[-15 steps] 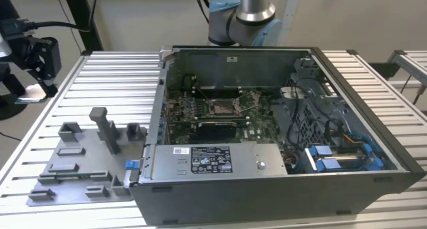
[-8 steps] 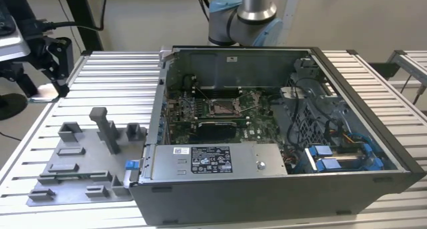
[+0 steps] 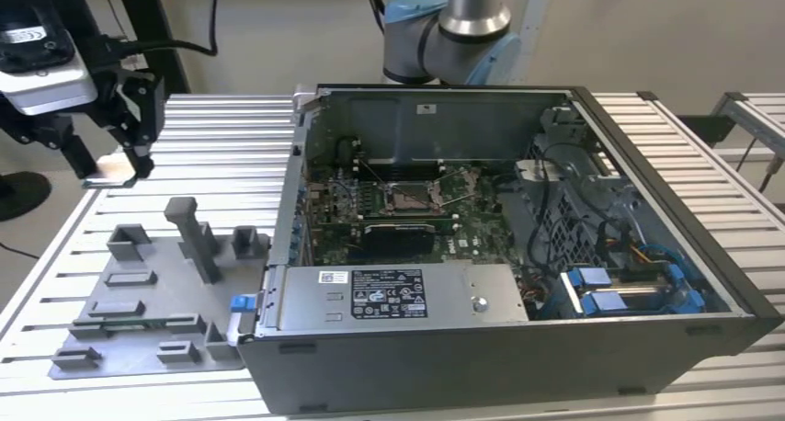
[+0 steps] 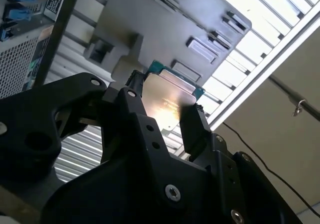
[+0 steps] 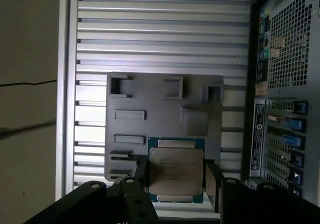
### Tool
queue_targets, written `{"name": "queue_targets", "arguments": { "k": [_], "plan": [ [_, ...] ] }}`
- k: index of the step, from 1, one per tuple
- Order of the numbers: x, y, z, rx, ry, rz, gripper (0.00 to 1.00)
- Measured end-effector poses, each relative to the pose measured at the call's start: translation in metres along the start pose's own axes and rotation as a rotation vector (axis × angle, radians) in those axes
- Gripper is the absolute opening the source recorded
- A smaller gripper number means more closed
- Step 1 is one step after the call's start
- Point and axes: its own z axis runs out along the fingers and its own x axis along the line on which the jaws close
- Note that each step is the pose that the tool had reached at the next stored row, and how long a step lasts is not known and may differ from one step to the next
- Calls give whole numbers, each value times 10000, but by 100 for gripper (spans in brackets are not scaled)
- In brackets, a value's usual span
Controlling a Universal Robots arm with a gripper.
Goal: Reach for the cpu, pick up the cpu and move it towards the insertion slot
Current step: 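Pick up the cpu and move it towards the insertion slot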
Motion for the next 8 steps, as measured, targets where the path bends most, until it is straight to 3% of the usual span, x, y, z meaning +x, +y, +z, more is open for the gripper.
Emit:
{"name": "queue_targets", "arguments": {
  "k": [8],
  "plan": [
    [-269, -5, -4, 0, 2, 0, 0]
  ]
}}
